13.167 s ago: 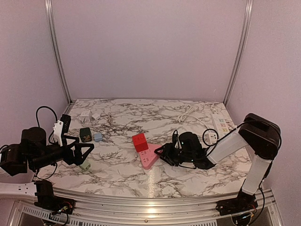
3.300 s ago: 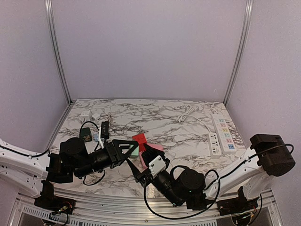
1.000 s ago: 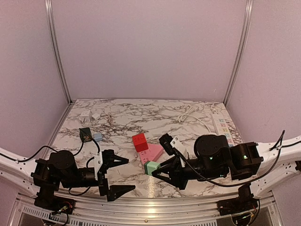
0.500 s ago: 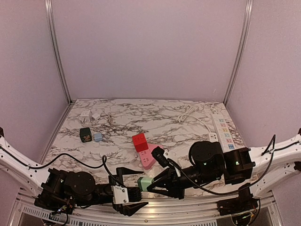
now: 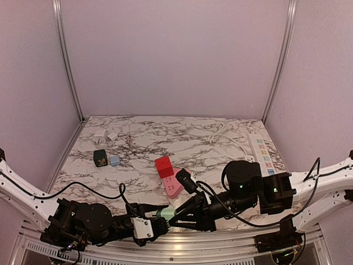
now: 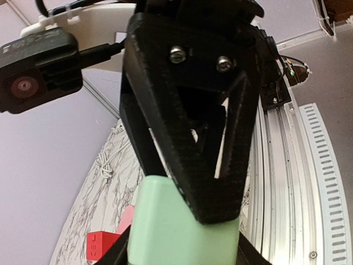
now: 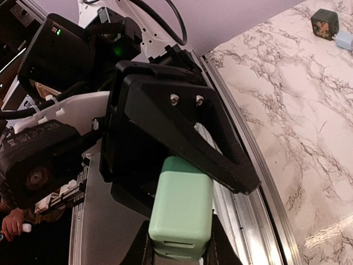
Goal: Insert the plug
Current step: Pass from the right arm to the left
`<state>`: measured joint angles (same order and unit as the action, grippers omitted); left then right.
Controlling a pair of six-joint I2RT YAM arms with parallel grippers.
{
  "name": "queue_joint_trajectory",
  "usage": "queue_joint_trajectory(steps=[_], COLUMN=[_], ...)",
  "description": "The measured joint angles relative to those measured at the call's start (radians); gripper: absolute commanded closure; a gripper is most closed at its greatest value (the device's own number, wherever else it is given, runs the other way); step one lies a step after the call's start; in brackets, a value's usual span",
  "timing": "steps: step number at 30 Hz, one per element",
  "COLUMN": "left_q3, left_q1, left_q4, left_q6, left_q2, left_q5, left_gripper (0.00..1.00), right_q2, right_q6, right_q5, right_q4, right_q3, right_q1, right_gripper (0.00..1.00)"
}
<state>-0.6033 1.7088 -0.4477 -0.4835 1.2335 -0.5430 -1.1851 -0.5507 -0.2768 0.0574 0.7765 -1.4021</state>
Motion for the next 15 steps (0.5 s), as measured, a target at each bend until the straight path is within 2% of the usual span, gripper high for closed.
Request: queue_joint_trajectory(steps=[5,8,15], left_q3=[-0.002,-0.002,-0.002], left_q1=[0.002,0.002,0.009], left_q4=[-0.003,0.001,0.034], left_q6=[0.0,0.009,0.05], left_q2=[-0.004,-0.004,-0.003], left_q5=[-0.015,-0.024,-0.067], left_gripper=[0.69,0.76,0.81], right_q2=[0.006,-0.004,-0.027], right_q6=[-0.045,-0.061,-0.119], right_q5=[-0.044,-0.056,-0.023], right_q4=[0.058,0.079,0.16], right_q3=[-0.03,-0.035,-0.065], right_q1=[0.023,0.03,0.033], right_gripper=[1.0,0.95,0.94])
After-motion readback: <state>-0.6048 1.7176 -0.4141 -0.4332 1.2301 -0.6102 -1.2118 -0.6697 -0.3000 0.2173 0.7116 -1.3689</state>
